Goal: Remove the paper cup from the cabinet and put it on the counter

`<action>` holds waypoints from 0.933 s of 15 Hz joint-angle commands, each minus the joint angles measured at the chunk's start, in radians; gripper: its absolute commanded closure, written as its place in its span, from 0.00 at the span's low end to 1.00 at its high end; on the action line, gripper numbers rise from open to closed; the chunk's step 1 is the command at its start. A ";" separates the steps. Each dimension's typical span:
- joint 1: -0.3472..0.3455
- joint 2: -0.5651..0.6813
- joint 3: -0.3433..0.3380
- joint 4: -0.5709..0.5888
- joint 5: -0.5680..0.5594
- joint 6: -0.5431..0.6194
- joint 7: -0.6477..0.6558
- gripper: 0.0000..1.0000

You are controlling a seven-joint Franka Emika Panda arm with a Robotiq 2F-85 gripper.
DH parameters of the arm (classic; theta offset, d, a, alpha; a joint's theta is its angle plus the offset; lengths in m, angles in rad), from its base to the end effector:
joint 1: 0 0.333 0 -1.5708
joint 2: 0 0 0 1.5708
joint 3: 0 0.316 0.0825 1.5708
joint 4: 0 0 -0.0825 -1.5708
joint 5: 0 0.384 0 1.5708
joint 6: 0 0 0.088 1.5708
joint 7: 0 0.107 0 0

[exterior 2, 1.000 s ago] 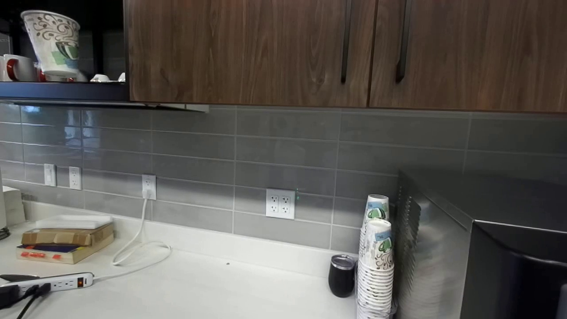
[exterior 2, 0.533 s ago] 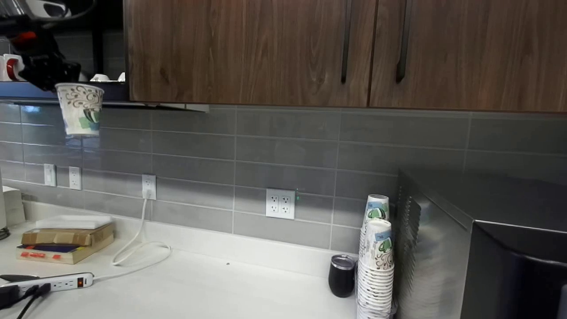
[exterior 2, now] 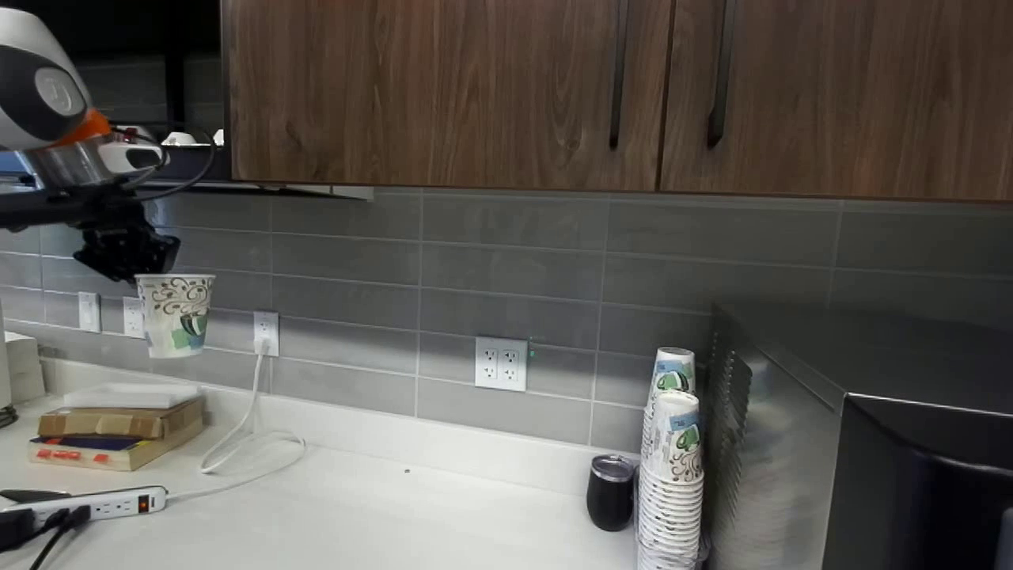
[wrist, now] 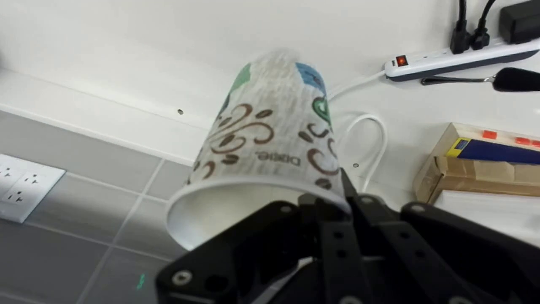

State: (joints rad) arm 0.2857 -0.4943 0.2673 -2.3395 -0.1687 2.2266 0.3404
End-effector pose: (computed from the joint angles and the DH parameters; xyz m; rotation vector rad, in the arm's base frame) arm 0.3699 0.2387 0.5519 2.9391 0.4200 0.6686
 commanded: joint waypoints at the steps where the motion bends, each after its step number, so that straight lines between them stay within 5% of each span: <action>1: -0.036 -0.006 -0.012 -0.158 0.043 0.193 -0.032 1.00; 10: -0.170 0.257 0.074 -0.227 -0.063 0.518 0.039 1.00; 14: -0.240 0.393 0.131 -0.214 -0.244 0.576 0.136 1.00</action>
State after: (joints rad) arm 0.1055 -0.2086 0.3502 -2.5853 -0.2787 2.7530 0.3866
